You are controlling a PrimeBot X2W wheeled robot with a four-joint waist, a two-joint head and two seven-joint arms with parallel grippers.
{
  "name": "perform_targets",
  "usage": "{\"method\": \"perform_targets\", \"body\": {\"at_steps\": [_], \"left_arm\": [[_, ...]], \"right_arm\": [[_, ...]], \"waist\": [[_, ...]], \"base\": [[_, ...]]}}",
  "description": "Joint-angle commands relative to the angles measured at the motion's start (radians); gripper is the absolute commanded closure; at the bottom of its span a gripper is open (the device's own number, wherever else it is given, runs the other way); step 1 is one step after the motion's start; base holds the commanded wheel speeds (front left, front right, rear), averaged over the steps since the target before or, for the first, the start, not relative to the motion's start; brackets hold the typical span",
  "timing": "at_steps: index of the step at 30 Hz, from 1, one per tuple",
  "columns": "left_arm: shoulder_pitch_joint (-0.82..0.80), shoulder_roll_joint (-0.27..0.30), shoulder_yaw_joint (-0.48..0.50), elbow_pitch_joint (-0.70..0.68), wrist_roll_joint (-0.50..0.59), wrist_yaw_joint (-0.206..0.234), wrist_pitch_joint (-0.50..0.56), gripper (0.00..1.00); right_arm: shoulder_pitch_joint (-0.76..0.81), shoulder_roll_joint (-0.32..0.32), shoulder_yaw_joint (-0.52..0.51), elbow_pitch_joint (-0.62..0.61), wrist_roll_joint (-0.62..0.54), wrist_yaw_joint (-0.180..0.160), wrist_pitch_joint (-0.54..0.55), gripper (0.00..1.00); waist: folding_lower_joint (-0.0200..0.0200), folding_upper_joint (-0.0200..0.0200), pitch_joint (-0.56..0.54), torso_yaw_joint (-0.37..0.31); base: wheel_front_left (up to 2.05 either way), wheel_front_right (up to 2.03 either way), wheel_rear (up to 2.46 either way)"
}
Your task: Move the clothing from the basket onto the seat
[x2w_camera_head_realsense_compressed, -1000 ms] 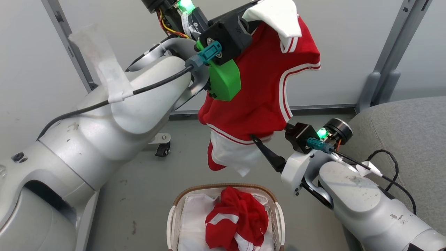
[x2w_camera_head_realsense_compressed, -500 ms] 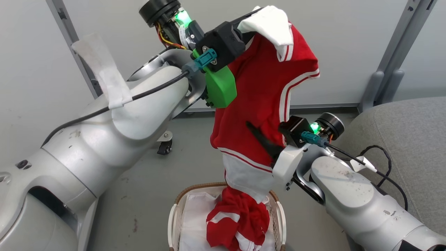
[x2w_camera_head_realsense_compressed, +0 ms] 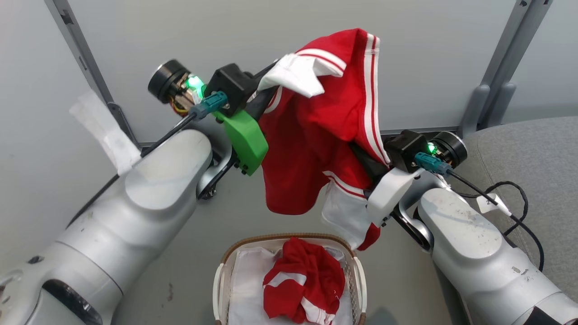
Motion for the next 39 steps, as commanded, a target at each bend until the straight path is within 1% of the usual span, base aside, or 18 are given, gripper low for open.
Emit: {"method": "perform_targets", "body": {"at_steps": [1,6,13,18,22,28,33,39], "left_arm": [[0.043,0.001,0.022,0.004,-0.023,0.010,0.001,0.00],[0.173,-0.001,0.088,-0.003,-0.038,0.029,0.001,0.00],[0.381,-0.029,0.210,-0.039,-0.027,0.046,0.001,0.00],[0.521,-0.056,0.284,-0.066,0.009,0.048,0.001,0.00],[0.622,-0.075,0.338,-0.086,0.060,0.043,0.000,0.00],[0.710,-0.095,0.416,-0.115,0.119,0.035,0.000,0.00],[0.741,-0.114,0.463,-0.137,0.164,0.026,0.000,0.00],[0.755,-0.134,0.500,-0.163,0.214,0.016,0.000,0.00]], "right_arm": [[0.020,-0.003,-0.017,-0.007,-0.005,-0.001,-0.005,1.00],[0.022,-0.012,-0.094,-0.025,-0.027,-0.001,-0.005,1.00],[0.039,-0.016,-0.214,-0.032,-0.071,-0.001,-0.005,1.00],[0.052,-0.023,-0.260,-0.028,-0.102,-0.001,-0.005,1.00],[0.074,-0.026,-0.286,-0.031,-0.113,-0.001,-0.005,1.00],[0.107,-0.030,-0.307,-0.038,-0.118,-0.001,-0.005,1.00],[0.122,-0.026,-0.316,-0.039,-0.122,-0.001,-0.005,1.00],[0.106,-0.025,-0.324,-0.038,-0.126,-0.001,-0.005,1.00]], "waist": [[0.0000,0.0000,0.002,-0.004],[0.0000,0.0000,0.008,-0.013],[0.0000,0.0000,0.009,-0.034],[0.0000,0.0000,0.007,-0.053],[0.0000,0.0000,0.003,-0.071],[0.0000,0.0000,0.000,-0.094],[0.0000,0.0000,0.001,-0.114],[0.0000,0.0000,0.014,-0.168]], "base": [[0.00,0.00,0.00],[0.00,0.00,0.00],[0.00,0.00,0.00],[0.00,0.00,0.00],[0.00,0.00,0.00],[0.00,0.00,0.00],[0.00,0.00,0.00],[0.00,0.00,0.00]]}}
